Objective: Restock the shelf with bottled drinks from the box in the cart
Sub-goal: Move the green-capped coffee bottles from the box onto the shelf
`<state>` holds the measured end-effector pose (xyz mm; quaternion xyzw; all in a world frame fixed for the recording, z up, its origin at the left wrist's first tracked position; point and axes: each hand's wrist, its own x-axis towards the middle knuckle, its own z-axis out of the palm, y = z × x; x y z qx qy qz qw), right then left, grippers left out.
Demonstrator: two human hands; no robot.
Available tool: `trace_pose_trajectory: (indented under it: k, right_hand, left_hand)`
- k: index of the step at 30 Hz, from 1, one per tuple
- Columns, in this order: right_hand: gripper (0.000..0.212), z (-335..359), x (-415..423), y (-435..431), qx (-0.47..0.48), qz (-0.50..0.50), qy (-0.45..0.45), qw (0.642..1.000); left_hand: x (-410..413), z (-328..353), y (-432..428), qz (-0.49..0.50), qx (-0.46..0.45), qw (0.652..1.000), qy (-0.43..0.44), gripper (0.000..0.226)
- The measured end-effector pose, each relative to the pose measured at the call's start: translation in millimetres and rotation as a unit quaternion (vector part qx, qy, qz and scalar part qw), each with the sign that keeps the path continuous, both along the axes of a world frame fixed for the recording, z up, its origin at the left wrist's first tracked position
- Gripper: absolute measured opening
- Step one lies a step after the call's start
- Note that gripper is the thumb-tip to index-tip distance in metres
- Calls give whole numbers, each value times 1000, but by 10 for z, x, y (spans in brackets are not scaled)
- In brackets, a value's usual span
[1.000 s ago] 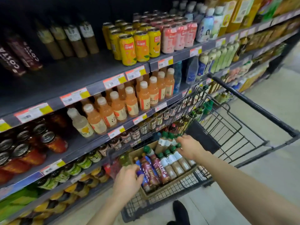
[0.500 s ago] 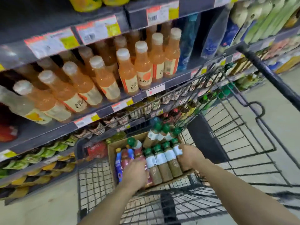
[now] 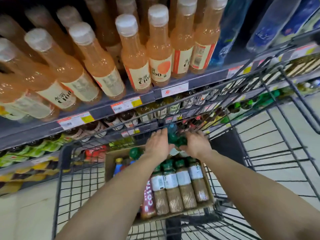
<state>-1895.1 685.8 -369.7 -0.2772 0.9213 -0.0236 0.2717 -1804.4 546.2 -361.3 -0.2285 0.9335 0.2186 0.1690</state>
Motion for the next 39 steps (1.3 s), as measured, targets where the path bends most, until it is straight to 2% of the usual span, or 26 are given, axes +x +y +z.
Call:
trace_pose_trajectory:
  k: [3,8,11,13,16,22,26,29,33,39]
  right_hand:
    - [71,-80,-37,-37,12,0,-29,1000]
    - [72,-166,-55,-36,11,5,-44,999]
    - [70,-119,-30,-17,-17,16,-43,999]
    - [66,-58,17,-11,-50,5,-42,998]
    - [57,125,108,-24,-122,-50,-87,987]
    - [51,853,349,-37,-237,-118,-147,953]
    - [46,1461,551,-25,-338,-160,-180,910]
    - [38,2001,754,-88,-400,-175,-200,877]
    - [34,2728,1052,-237,-454,-161,-209,851]
    - [32,3599,1489,-632,-491,-94,-197,844]
  left_hand:
    - [-121,-118,20,41,43,998,-24,77]
    - [-61,-283,19,66,72,994,-58,62]
    - [48,-290,5,65,61,996,-26,64]
    - [150,-236,-8,70,70,995,8,58]
    - [333,-35,-22,85,95,990,60,47]
    - [747,754,-64,148,138,969,142,50]
    - [1109,1448,-163,186,172,949,186,44]
    - [1428,1971,-279,213,194,931,224,48]
    - [1865,2635,-488,248,209,910,260,53]
    - [2481,3411,-909,250,179,888,341,52]
